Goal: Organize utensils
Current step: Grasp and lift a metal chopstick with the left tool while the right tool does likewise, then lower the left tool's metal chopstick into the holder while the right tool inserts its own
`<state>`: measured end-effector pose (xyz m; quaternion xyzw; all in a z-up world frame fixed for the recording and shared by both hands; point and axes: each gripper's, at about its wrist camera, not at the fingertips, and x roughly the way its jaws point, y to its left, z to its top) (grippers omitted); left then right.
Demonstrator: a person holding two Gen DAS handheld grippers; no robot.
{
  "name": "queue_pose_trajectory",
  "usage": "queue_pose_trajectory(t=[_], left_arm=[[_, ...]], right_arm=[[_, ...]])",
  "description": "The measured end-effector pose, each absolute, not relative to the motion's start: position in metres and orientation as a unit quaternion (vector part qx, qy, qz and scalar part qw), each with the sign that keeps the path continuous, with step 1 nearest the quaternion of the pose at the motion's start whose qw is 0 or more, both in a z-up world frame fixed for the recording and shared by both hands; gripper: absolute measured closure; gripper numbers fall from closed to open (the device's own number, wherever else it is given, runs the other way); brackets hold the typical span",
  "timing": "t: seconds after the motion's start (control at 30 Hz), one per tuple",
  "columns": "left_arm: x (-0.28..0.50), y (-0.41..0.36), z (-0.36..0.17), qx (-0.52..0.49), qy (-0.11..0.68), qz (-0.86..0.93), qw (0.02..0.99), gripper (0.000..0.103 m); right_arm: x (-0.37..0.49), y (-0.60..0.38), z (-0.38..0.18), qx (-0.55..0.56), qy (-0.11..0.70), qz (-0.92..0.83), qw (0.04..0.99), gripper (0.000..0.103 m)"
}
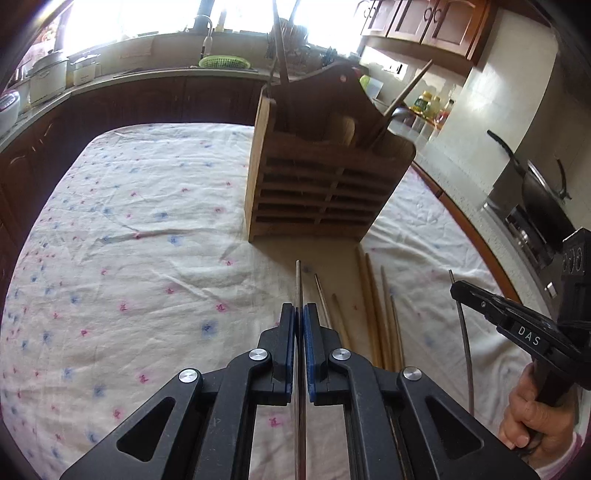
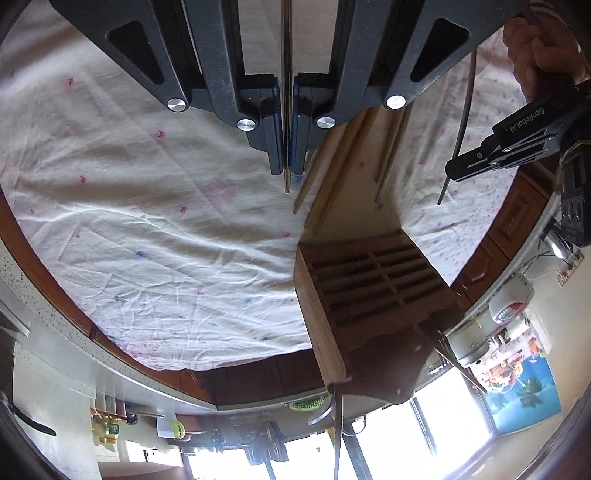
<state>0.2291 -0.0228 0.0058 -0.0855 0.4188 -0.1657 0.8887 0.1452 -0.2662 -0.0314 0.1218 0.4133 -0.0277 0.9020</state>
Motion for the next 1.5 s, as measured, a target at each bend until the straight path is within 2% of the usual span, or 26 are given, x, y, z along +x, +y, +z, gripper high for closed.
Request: queue_pose_trajectory(t=[0.3,0.57,1.17,1.5], left_arm=[[0.171,0.020,0.063,-0.122,0.351,-0.183,0.910,0.100],[0.142,0.034,0.087,-0.125,0.316,-0.190,0.921,0.100],[0.147,0.039,0.100,-0.132,0.289,-0.183,0.930,0.100],[0.171,0.042,0.124,-0.130,0.249,-0.181,0.943,0.100]], right_arm=[[0.116,-0.261,0.034,0.127,0.341,-0.004,0.931,0.099],[0.101,-0.257,0.075,0.120,0.291,0.005,0.949,0.099],[0.103,-0.256,0.094,0.120,0.265,0.003,0.957,0.099],[0.122,-0.259,0.118,0.118,0.234,0.009,0.965,0.099]])
